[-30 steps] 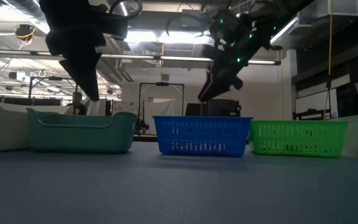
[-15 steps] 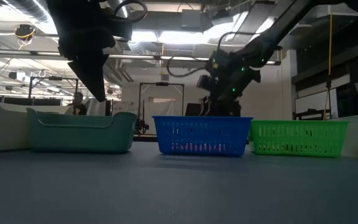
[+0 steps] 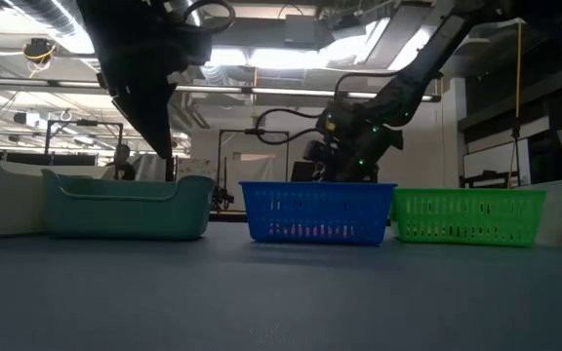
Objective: Sort crayons
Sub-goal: Put the yellow crayon into the white bin
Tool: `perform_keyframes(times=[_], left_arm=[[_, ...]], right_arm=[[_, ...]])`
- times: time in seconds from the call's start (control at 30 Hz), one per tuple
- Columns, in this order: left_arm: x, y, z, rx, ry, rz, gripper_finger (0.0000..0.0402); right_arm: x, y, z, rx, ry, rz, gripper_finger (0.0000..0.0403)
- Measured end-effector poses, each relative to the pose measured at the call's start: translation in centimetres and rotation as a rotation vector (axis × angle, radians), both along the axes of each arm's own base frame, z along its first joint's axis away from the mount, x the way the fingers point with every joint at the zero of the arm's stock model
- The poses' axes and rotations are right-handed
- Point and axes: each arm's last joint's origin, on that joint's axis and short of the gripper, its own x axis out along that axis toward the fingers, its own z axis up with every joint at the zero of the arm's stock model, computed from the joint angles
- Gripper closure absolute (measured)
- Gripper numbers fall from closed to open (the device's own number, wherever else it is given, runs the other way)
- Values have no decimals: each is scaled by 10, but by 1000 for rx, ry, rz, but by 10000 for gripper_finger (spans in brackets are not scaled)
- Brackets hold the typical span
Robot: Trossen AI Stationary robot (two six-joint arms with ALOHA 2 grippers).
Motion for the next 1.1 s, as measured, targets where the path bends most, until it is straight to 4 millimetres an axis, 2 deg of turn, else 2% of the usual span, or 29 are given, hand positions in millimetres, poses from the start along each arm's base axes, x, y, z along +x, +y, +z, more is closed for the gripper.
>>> perform_keyframes(times=[0.37,0.6,0.93,1.0,1.1], left_arm=[[1,0,0,-5,-16,1,317],[1,0,0,-6,-16,1,317],[2,-1,0,-6,-17,0,317],[2,-1,0,-6,-17,0,317],[2,-1,1,-6,-18,-1,317]], right_arm=[[-3,0,-1,0,58,-82,249],[-9,4,1,62,103,-57,249],[-9,4,21,-16,32,-24,249],[-8,3,21,-23,40,-62,249],[-10,0,20,-19,86,-255,249]])
